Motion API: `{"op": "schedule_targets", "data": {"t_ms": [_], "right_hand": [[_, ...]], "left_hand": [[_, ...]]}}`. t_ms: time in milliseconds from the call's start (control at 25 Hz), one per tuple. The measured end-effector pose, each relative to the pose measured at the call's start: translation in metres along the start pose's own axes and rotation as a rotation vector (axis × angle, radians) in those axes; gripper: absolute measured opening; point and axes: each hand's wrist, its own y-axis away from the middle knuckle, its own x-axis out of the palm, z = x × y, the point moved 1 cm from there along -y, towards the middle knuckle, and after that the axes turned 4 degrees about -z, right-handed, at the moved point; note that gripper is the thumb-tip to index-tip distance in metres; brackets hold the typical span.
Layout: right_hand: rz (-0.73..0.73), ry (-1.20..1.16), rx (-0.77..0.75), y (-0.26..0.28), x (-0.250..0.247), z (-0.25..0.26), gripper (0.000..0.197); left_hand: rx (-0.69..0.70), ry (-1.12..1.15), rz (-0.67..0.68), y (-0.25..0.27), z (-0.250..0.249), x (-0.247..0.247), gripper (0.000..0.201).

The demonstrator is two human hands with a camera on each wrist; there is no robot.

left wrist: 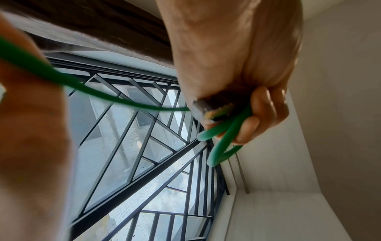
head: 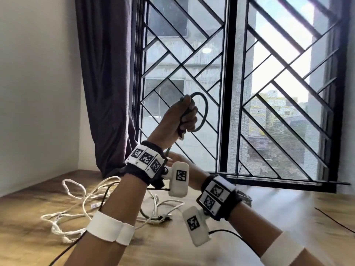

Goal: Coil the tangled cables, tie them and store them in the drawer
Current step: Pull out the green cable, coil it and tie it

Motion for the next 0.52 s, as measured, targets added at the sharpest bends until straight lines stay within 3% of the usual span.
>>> {"op": "schedule_targets", "data": {"t_ms": [40,120,200,320,400,520], "right_hand": [[0.011,-0.001,0.011,-0.004,0.005,0.001,0.045],[-0.056,-0.040,0.011,-0.016,0.008,0.007,0.026],[-0.256,-0.117,0.062,-0.026,-0.003,0.015,0.014],[-0.481,-0.076,0.053,-0.024,-0.036,0.022,0.019],[-0.453,0.170,0.040,-0.018,-0.049,0.022,0.021],[-0.211,0.429,0.075,-0.016,-0.053,0.004,0.010]], "left_hand": [[0.003,-0.007,-0.019,0.000,0.001,-0.002,0.028],[0.013,-0.026,-0.070,0.000,0.000,-0.011,0.027],[0.035,-0.046,-0.116,0.001,-0.005,-0.021,0.028],[0.108,-0.056,-0.247,0.002,-0.021,-0.029,0.035],[0.211,-0.084,-0.352,0.004,-0.034,-0.033,0.036],[0.376,-0.005,-0.495,0.009,-0.051,-0.050,0.033]]}}
